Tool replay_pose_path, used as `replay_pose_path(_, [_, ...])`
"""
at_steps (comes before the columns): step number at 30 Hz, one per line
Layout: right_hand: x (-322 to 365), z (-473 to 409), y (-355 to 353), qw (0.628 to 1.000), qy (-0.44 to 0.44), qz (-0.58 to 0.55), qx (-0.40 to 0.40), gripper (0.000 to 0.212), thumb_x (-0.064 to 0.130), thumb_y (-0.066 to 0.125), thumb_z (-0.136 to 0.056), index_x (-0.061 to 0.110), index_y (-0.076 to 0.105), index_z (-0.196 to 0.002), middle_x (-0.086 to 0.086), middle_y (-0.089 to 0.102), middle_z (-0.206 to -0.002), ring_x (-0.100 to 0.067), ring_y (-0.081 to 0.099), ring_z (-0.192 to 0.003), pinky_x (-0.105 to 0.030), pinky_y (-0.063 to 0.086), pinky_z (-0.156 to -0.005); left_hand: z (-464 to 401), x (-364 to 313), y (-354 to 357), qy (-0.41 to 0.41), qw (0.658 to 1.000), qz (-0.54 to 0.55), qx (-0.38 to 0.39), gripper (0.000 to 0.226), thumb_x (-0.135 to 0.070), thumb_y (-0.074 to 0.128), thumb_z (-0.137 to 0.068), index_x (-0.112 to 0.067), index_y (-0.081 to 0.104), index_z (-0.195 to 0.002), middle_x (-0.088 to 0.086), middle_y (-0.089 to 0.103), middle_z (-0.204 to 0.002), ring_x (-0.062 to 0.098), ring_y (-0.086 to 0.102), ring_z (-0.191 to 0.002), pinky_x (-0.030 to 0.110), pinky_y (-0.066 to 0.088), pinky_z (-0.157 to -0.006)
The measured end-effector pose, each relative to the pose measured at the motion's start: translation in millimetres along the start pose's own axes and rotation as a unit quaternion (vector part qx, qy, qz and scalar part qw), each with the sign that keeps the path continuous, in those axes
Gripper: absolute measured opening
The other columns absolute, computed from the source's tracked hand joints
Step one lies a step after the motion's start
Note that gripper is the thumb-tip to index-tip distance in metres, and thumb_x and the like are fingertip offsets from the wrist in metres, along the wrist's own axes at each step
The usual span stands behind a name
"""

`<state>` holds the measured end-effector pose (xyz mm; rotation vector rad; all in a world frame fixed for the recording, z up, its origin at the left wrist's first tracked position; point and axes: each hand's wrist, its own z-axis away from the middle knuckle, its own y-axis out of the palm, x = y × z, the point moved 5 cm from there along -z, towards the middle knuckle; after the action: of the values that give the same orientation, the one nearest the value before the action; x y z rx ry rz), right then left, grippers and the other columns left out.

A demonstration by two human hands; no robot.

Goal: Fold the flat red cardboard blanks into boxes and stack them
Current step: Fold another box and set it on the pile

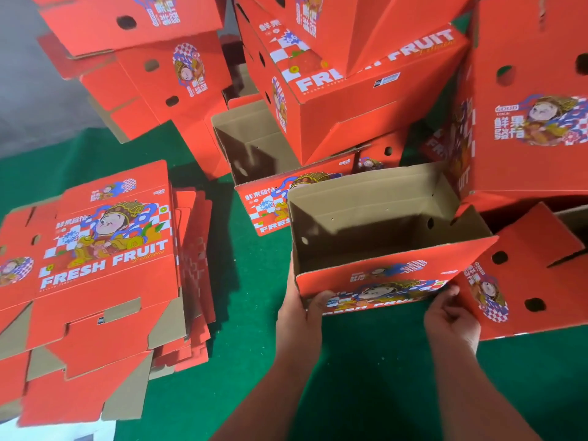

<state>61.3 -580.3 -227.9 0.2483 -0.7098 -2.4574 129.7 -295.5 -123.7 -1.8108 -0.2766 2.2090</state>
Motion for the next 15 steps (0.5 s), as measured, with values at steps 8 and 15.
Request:
replay_pose_path(8, [-3,6,17,0.999,0.034,0.011,0.011,0.076,-0.023,0.024,-0.056,0.004,0.072,-0.109,-0.022,0.073,-0.105,-0.037,0.073,-0.091,-0.03,0.064,-0.076,1,-4,0,0.005,1.0,-0.005,0.008,0.06,-0.038,0.071,-0.091,-0.016,0.051,-0.143,-0.022,0.071,-0.105,0.0,0.067,-0.098,0.017,0.05,-0.084])
replay_pose_path(15, [1,-1,-3,0.98,0.039,0.184,-0.058,0.042,0.0,0.044,-0.099,0.022,0.068,-0.125,0.002,0.066,-0.075,-0.01,0.064,-0.068,-0.022,0.061,-0.079,0,-5,4,0.0,1.0,-0.007,0.017,0.062,-0.035,0.07,-0.095,-0.015,0.044,-0.148,-0.011,0.071,-0.112,0.002,0.067,-0.102,0.034,0.054,-0.095])
